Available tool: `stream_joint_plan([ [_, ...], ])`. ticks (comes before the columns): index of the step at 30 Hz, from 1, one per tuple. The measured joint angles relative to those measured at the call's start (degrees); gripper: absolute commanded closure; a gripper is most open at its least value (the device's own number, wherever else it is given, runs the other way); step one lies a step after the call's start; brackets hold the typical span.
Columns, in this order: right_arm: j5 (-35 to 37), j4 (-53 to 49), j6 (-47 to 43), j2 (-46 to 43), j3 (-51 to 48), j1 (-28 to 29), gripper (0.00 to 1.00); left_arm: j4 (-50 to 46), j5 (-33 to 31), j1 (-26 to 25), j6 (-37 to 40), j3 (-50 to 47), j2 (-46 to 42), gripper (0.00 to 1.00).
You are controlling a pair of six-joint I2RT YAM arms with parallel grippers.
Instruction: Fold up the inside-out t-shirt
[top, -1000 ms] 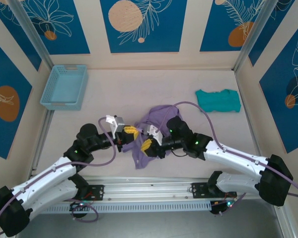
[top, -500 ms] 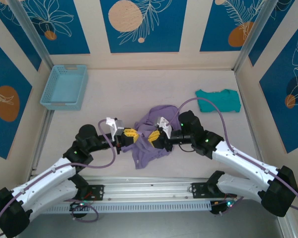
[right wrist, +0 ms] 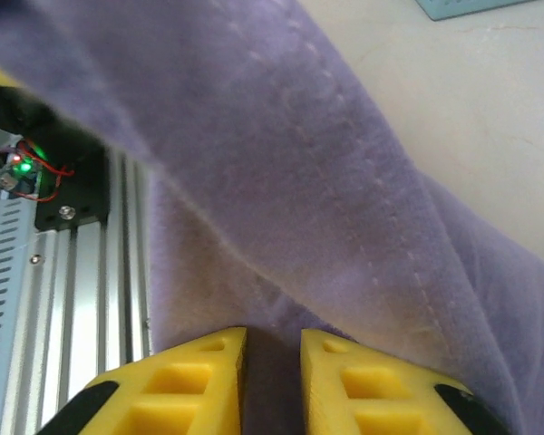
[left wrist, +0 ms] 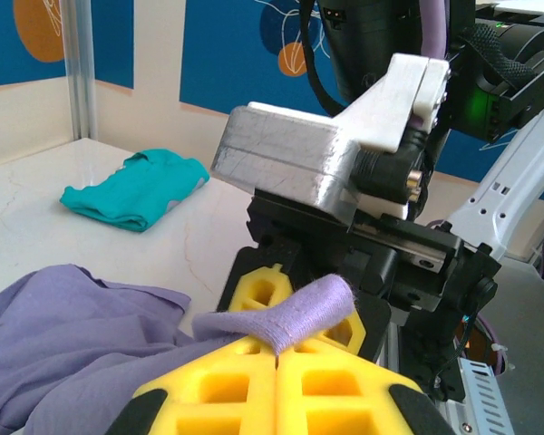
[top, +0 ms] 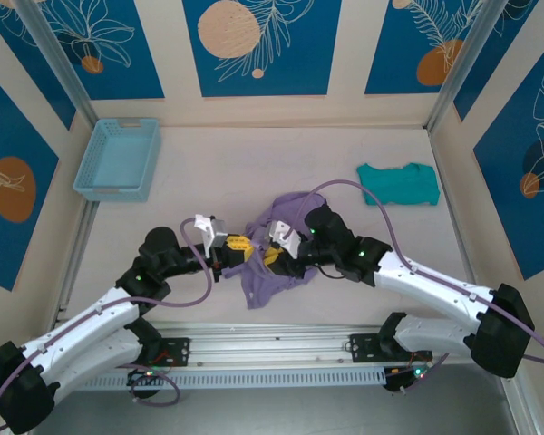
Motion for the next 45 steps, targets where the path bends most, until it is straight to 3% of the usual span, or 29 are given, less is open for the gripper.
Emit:
stream_joint_plan([
  [4, 2.12, -0.22, -0.83, 1.25, 0.85, 0.09, 0.66, 0.00, 0.00, 0.00, 0.00, 0.07, 0.28, 1.00],
  [9, 3.82, -0.39, -1.09, 3.26, 1.11, 0.20, 0.68, -0.04, -0.02, 0.02, 0.00, 0.07, 0.35, 1.00],
  [19, 4.11, -0.39, -0.90, 4.59, 1.09, 0.20, 1.00, -0.13, -0.72, 0.13, 0.02, 0.07, -0.04, 1.00],
  [34, 1.18, -1.92, 2.38, -8.07, -0.46, 0.17, 1.00, -2.36, -6.34, 0.61, 1.07, 0.07, -0.90, 1.00],
  [39, 3.80, -1.77, 2.69, -5.42, -0.46, 0.31, 0.75, -2.16, -6.14, 0.63, 1.01, 0.07, -0.90, 1.00],
  [42, 6.93, -1.75, 2.73, -0.74, -0.31, 0.50, 0.67, -2.19, -6.05, 0.66, 0.85, 0.07, -0.87, 1.00],
  [45, 10.25, -1.99, 2.60, 2.25, -0.31, 0.59, 0.66, -2.21, -6.05, 0.66, 0.85, 0.07, -0.87, 1.00],
])
